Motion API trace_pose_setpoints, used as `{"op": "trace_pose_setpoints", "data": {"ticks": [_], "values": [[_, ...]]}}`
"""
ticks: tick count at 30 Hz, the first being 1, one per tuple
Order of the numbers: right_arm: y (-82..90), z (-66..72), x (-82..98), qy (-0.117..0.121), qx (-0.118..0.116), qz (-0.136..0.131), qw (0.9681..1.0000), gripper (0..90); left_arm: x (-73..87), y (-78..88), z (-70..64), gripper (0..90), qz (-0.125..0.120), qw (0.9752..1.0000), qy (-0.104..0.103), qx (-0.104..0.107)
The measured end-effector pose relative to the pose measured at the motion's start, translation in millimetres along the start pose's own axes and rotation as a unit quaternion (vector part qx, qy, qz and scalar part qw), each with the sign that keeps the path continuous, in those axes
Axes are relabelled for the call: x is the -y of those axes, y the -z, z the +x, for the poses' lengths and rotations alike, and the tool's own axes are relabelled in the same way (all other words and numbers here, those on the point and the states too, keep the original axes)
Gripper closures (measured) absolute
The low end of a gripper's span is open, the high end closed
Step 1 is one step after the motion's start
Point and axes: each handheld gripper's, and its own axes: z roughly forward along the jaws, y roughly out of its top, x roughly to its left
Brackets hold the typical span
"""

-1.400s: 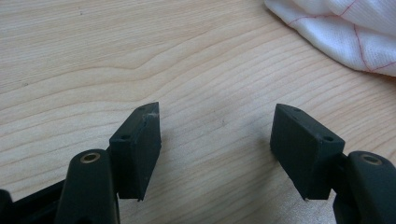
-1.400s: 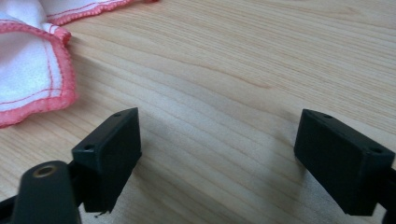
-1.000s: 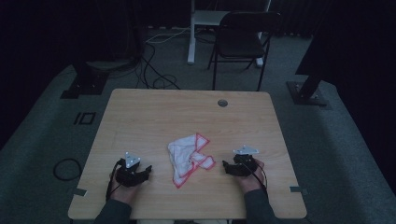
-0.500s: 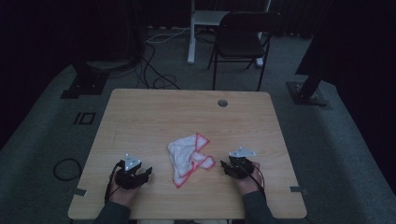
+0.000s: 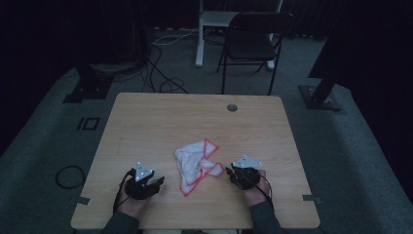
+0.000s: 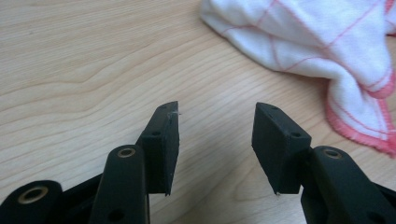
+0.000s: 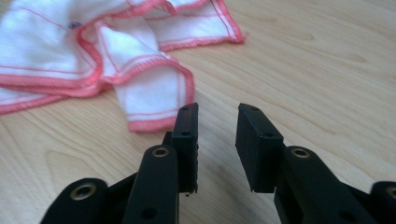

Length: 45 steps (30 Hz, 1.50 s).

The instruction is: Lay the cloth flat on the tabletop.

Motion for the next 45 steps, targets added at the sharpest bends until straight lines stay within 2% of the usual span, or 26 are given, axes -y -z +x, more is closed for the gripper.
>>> {"op": "trace_pose_setpoints", "data": {"ticks": [8, 15, 28, 32, 42, 45], "values": [[2.3, 10.3, -5.4, 0.013, -0.012, -0.009, 0.9998, 76.1, -3.3, 1.6, -8.7, 54.3, -0.017, 0.9997, -0.005, 0.016], [1.8, 21.5, -10.0, 0.036, -0.031, -0.010, 0.9988, 84.0, -5.1, -4.1, -18.6, 55.3, -0.011, 0.9994, -0.019, 0.028], [-5.5, 35.4, -18.0, 0.055, -0.048, -0.014, 0.9973, 82.9, -7.0, -11.6, -30.4, 55.3, -0.008, 0.9986, -0.029, 0.043], [-7.4, 40.3, -21.5, 0.052, -0.060, -0.016, 0.9967, 81.9, -7.9, -14.1, -36.6, 55.3, -0.008, 0.9980, -0.035, 0.051], [-14.8, 51.2, -29.2, 0.068, -0.069, -0.015, 0.9952, 81.6, -8.5, -19.8, -47.1, 55.9, -0.002, 0.9967, -0.046, 0.066], [-16.9, 53.6, -31.0, 0.066, -0.072, -0.014, 0.9951, 81.6, -8.3, -21.8, -50.6, 56.5, 0.001, 0.9963, -0.049, 0.071]]}}
